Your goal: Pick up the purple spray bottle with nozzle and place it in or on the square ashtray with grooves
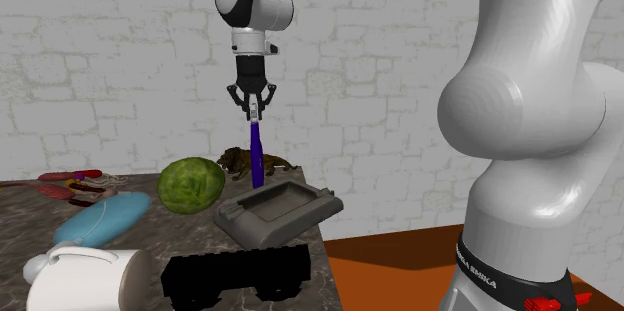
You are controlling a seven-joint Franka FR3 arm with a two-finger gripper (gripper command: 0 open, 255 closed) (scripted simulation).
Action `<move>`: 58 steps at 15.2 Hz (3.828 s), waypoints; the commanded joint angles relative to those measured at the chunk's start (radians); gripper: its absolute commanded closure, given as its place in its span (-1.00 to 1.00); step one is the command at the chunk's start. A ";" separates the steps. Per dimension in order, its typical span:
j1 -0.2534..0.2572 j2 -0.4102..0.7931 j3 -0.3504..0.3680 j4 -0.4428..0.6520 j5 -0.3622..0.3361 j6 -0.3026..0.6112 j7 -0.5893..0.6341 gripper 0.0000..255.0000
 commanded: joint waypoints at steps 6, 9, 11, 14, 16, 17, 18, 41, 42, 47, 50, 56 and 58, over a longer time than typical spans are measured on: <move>-0.003 -0.025 0.003 0.052 0.017 -0.074 -0.012 1.00; -0.004 -0.035 0.005 0.081 0.023 -0.111 -0.017 1.00; -0.004 -0.040 0.005 0.102 0.027 -0.137 -0.020 1.00; -0.004 -0.047 0.006 0.135 0.031 -0.175 -0.024 1.00; -0.004 -0.050 0.007 0.158 0.033 -0.201 -0.026 1.00; -0.003 -0.051 0.007 0.171 0.034 -0.214 -0.027 1.00; -0.003 -0.052 0.008 0.183 0.035 -0.228 -0.027 1.00; 0.026 -0.648 -0.055 -0.107 0.292 -0.477 -0.120 1.00; 0.027 -0.652 -0.055 -0.124 0.294 -0.464 -0.121 1.00; 0.032 -0.665 -0.049 -0.202 0.302 -0.399 -0.125 1.00; 0.035 -0.671 -0.045 -0.246 0.307 -0.360 -0.127 1.00; 0.040 -0.675 -0.034 -0.329 0.315 -0.280 -0.129 1.00; 0.042 -0.675 -0.030 -0.355 0.318 -0.254 -0.129 1.00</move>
